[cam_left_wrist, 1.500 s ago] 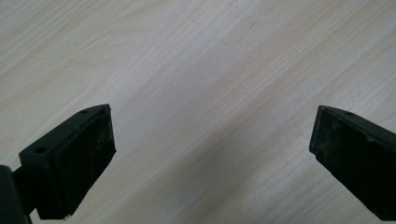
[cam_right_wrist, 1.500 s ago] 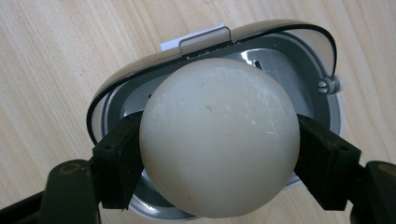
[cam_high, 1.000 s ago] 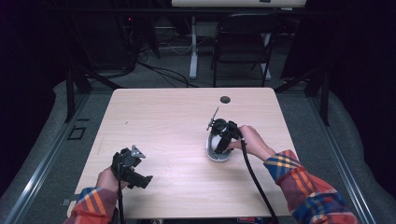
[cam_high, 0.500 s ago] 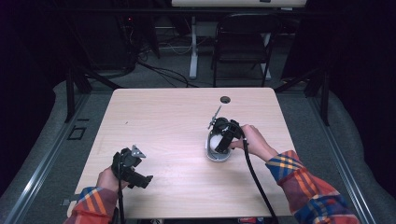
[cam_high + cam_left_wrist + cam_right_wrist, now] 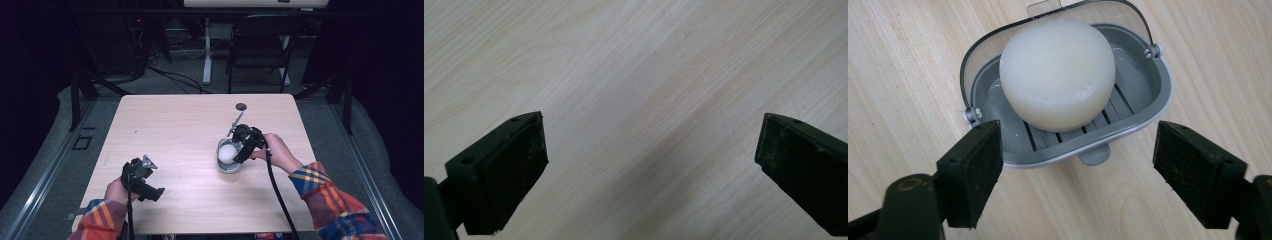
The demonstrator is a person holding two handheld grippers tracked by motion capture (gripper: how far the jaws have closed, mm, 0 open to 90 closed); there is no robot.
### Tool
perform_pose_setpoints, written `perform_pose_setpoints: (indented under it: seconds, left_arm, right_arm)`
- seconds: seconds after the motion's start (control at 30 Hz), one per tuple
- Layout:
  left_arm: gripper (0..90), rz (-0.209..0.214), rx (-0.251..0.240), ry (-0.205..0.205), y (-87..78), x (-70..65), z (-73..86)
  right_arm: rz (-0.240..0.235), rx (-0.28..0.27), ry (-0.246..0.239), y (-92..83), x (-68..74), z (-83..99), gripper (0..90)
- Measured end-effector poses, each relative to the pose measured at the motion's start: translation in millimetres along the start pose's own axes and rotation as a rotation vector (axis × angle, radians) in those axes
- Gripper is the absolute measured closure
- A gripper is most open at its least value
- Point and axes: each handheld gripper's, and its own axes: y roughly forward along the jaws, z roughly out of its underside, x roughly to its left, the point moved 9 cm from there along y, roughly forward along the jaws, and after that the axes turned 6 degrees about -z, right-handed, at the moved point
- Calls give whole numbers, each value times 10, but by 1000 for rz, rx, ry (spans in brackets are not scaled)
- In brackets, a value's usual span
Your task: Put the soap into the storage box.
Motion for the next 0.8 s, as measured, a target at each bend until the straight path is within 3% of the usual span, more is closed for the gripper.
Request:
perform_pose_setpoints:
  seconds: [0.33, 0.8]
  left_arm:
    - [3, 3, -2, 2, 1, 0, -5]
    - [3, 4, -8, 5, 2, -2, -19]
  right_arm:
    - [12, -42, 35, -189, -1, 187, 116]
    - [48, -53, 56, -321, 40, 418, 53]
